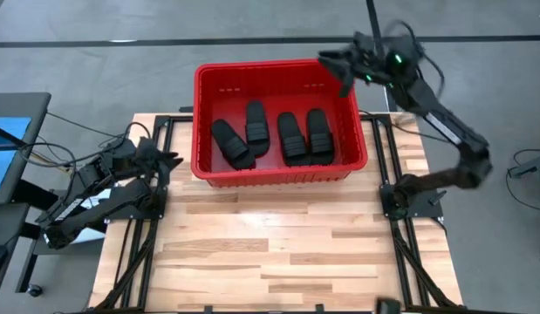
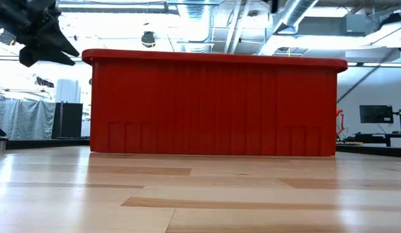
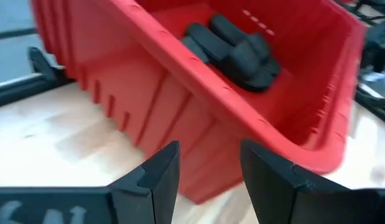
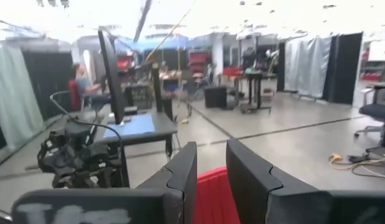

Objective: Pick and place slides into bin
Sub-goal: Adjust the black slides in the red container

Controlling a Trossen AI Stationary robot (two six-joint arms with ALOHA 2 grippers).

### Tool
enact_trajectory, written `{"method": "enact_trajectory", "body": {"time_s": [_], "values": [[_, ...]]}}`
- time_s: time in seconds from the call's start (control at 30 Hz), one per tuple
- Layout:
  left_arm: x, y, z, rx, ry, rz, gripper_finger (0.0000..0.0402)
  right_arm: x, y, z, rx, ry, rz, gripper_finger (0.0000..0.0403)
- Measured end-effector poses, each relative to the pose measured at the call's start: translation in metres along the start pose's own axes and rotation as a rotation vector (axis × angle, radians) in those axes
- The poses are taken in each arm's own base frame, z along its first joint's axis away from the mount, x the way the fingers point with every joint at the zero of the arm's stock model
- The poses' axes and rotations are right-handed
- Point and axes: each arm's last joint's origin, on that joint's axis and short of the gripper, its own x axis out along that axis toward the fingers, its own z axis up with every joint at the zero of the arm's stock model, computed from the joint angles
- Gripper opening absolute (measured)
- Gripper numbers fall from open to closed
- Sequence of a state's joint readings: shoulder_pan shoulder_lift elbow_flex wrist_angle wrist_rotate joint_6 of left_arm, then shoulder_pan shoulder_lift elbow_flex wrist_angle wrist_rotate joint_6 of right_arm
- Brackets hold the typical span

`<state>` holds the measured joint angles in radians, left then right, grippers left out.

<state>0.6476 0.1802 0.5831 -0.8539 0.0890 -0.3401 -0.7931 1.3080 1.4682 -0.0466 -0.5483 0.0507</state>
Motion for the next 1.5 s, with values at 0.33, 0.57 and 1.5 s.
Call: {"method": "enact_trajectory", "body": {"time_s": [0.33, 0.57, 1.5], "values": [[-0.001, -0.001, 0.011, -0.007, -0.138, 0.052, 0.0157, -0.088, 0.065, -0.071, 0.000, -0.022, 0.076, 0.0077], [-0.004, -0.007, 0.026, 0.003, -0.296, -0.005, 0.0157, -0.108, 0.088, -0.121, -0.038, -0.093, 0.100, 0.0077], [0.077, -0.042, 0.140, 0.491, -0.073, -0.027, 0.0157, -0.120, 0.101, -0.173, -0.026, 0.074, 0.157, 0.0077]]}}
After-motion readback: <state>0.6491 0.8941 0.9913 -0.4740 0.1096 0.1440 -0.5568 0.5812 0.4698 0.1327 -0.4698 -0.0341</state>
